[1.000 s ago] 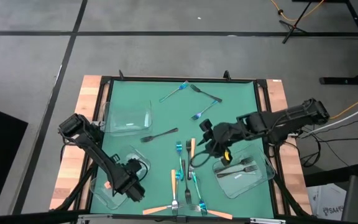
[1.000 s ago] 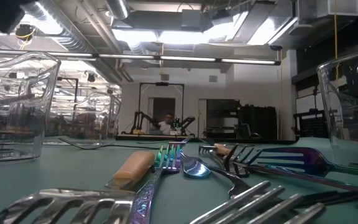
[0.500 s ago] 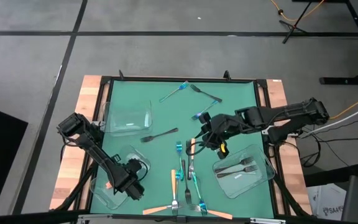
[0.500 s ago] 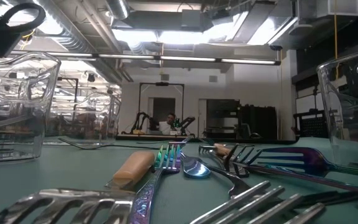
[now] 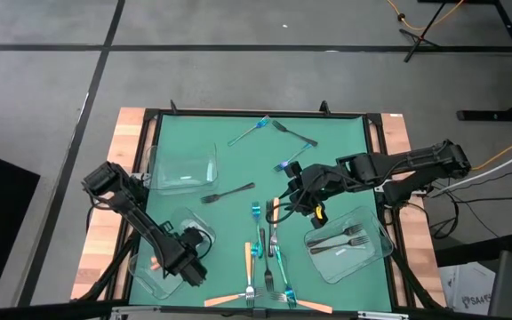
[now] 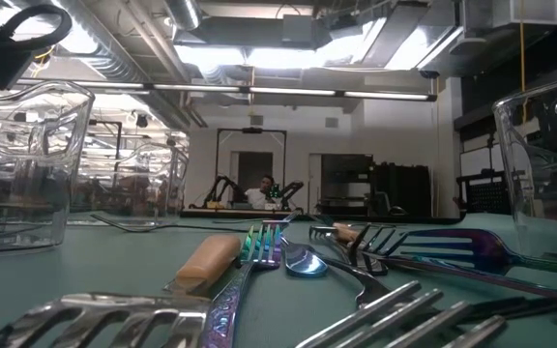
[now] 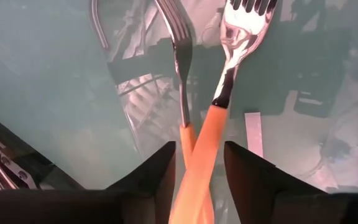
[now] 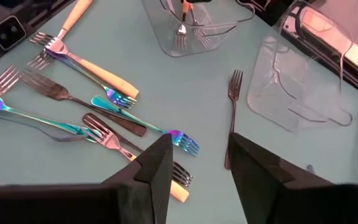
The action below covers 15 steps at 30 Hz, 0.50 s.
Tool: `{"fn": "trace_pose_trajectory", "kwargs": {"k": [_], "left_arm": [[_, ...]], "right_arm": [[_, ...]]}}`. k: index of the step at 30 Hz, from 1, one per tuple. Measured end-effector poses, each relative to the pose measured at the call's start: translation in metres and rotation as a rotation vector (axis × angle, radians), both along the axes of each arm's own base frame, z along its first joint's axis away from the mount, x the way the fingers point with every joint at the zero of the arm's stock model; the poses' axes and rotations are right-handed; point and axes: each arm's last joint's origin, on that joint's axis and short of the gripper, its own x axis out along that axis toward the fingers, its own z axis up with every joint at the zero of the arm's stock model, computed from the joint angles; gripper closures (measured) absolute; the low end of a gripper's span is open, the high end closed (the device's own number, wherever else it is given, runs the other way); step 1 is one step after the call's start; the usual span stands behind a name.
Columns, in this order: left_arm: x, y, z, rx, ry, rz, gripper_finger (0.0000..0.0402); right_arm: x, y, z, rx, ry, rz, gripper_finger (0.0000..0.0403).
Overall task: Sort silverware by color (type)
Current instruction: Put the blue fork into the top transparent bin
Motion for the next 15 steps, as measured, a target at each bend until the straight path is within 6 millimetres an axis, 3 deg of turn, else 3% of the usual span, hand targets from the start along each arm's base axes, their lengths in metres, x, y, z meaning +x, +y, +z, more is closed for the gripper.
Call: {"fn": "trace_pose_trajectory", "kwargs": {"k": [15], "left_arm": [[0.016, -0.016, 0.033, -0.081, -0.079, -0.086, 0.0271]], "right_arm": [[0.000, 0.000, 0.000, 0.055, 0.020, -0.057, 0.0256]]}}
